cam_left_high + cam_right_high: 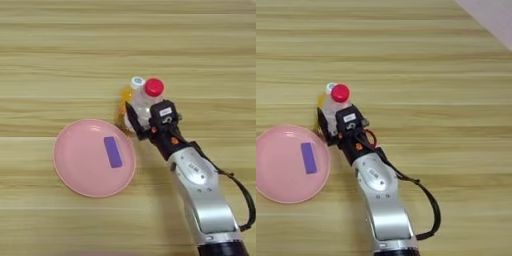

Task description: Move the objects on the table

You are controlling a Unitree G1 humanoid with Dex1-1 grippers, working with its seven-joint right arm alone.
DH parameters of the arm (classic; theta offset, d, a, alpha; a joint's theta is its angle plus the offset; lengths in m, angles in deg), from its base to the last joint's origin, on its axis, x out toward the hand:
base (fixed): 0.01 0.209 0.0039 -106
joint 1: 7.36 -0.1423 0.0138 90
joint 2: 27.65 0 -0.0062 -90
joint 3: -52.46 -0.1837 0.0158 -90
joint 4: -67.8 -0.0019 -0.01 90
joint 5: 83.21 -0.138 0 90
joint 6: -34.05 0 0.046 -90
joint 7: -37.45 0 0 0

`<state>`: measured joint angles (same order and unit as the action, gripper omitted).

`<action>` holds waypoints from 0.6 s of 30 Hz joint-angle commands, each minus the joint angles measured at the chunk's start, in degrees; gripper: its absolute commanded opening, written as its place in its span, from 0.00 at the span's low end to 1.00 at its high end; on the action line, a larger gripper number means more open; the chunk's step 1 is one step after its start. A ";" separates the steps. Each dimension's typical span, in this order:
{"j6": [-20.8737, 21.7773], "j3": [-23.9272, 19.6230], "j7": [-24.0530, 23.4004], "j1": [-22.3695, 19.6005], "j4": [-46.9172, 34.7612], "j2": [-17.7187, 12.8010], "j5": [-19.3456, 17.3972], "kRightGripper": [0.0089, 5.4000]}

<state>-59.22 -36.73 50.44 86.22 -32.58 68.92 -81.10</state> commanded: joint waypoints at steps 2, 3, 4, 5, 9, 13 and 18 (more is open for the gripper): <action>0.78 -2.26 -1.13 -4.54 -2.74 -1.07 -0.53 0.59; 0.48 -2.77 -1.27 -4.56 -2.75 -1.15 -0.65 0.59; 0.15 -3.31 -1.45 -4.63 -2.66 -1.28 -0.66 0.59; -0.11 -3.80 -1.56 -4.74 -2.50 -1.41 -0.74 0.59; -0.76 -5.02 -1.54 -5.01 -2.06 -1.49 -1.19 0.59; -1.23 -4.65 -1.38 -4.71 -2.47 -1.31 -1.13 0.59; -2.76 -5.06 -1.88 -4.53 -2.02 -1.60 -0.73 0.59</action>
<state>-63.10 -40.92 49.45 85.28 -31.52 68.38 -81.59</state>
